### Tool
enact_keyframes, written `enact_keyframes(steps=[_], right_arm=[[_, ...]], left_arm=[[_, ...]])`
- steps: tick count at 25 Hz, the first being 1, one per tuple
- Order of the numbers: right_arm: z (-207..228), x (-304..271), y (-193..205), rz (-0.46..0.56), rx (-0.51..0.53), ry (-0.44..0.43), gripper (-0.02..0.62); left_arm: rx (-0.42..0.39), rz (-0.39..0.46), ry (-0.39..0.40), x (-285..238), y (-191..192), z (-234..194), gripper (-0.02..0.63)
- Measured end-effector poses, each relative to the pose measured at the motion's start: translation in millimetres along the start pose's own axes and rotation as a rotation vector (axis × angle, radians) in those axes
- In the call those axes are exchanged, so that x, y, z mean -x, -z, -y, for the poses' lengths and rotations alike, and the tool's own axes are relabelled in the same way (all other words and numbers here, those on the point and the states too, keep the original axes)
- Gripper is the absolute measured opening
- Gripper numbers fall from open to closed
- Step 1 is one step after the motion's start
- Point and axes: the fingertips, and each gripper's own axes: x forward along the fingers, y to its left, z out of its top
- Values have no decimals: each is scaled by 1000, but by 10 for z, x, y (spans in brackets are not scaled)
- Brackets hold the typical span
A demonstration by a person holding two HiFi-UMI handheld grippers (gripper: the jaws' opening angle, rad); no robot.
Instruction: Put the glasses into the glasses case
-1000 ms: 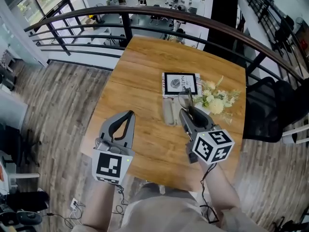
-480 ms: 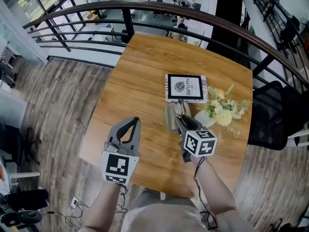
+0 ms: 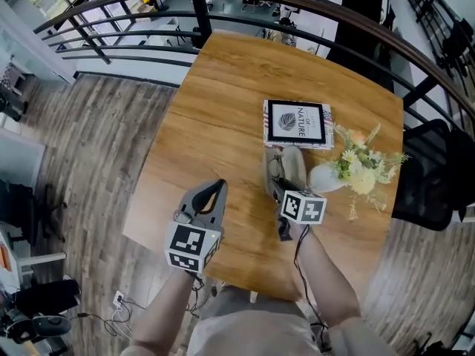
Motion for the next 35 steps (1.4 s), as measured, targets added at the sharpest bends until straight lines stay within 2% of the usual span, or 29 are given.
enact_keyframes(steps=[6, 12, 19, 21, 23, 25, 30, 35], right_arm=[[-10, -291, 147, -68, 3, -21, 147], [-6, -428, 311, -153, 36, 3, 146], [6, -465, 362, -204, 10, -20, 146], [23, -430, 339, -202, 48, 1, 152], [73, -361, 292, -199, 106, 38, 218], [94, -276, 265, -201, 133, 45, 253], [33, 56, 152, -188, 207, 51, 273], [-225, 453, -146, -94, 251, 13, 268]], left_arm=[[34, -46, 31, -88, 236, 11, 16], [65, -89, 35, -66, 482, 24, 15], [96, -125, 41, -36, 648, 58, 15], [101, -130, 44, -13, 662, 82, 15], [101, -127, 45, 20, 651, 114, 15], [102, -124, 44, 71, 647, 152, 16], [102, -119, 41, 222, 607, 242, 15], [73, -84, 29, 365, 432, 279, 15]])
